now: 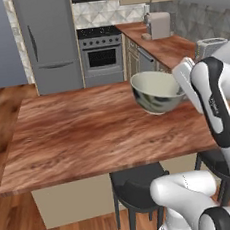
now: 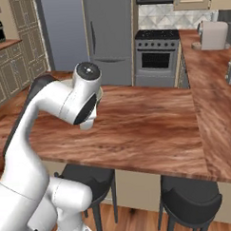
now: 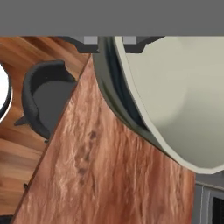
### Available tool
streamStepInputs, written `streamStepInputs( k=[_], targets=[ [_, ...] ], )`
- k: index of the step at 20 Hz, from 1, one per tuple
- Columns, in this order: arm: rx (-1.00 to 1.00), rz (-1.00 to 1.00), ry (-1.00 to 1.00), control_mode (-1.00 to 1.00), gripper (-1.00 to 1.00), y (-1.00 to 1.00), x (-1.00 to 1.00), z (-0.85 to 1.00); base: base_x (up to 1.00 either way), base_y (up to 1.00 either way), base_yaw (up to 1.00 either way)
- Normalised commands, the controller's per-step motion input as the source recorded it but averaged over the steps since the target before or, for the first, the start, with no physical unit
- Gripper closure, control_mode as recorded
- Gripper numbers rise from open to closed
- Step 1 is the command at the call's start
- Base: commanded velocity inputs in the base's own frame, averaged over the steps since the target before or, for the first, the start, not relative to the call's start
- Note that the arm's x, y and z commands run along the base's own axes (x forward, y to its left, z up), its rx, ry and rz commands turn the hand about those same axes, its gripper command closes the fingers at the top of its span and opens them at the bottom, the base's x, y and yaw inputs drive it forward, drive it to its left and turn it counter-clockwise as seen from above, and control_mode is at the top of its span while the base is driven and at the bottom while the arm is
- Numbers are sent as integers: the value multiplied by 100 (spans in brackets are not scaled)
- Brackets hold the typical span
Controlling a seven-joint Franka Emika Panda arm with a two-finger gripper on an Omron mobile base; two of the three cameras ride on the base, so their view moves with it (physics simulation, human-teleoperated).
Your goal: Pick up the bowls from the cabinet and place each bowl in front of a stool on the dining counter.
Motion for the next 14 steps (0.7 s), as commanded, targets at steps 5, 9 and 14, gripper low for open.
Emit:
streamStepInputs(
  k=[5,9,14],
  targets=[
    [0,0,6,-100,100,0,59,-68,0,0,0],
    [0,0,9,-100,100,0,54,-66,0,0,0],
    [0,0,4,-100,100,3,43,-63,0,0,0]
  ],
)
